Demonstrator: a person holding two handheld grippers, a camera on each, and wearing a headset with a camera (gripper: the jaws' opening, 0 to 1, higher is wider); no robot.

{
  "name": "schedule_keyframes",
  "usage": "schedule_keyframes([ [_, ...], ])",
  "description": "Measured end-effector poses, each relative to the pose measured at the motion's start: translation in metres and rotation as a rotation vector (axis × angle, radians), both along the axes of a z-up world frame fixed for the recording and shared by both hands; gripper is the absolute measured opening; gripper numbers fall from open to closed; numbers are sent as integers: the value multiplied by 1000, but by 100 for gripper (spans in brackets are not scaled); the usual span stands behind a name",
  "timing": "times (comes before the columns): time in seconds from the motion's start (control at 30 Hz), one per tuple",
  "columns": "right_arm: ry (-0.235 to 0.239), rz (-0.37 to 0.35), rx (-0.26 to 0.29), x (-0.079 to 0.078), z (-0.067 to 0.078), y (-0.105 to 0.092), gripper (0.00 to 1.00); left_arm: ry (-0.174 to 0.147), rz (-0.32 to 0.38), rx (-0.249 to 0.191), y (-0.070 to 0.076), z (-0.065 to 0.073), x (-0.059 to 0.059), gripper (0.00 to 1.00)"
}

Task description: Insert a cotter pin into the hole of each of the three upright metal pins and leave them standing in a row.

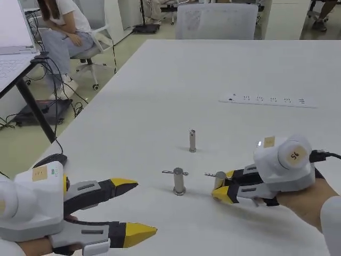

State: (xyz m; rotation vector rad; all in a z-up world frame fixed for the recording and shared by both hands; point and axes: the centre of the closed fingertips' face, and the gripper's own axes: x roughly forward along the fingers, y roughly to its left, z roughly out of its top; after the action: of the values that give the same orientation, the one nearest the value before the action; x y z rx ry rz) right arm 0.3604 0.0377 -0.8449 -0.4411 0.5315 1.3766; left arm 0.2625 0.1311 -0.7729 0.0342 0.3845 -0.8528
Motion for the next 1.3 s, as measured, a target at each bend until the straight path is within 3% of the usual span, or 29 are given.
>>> schedule_keyframes([
  [0.67,8,20,26,-3,1,2,15,-7,-3,3,0,3,1,58],
  [1.3,49,-43,44,-2,4,-12,30,-15,-5,3,-1,5,3,59],
])
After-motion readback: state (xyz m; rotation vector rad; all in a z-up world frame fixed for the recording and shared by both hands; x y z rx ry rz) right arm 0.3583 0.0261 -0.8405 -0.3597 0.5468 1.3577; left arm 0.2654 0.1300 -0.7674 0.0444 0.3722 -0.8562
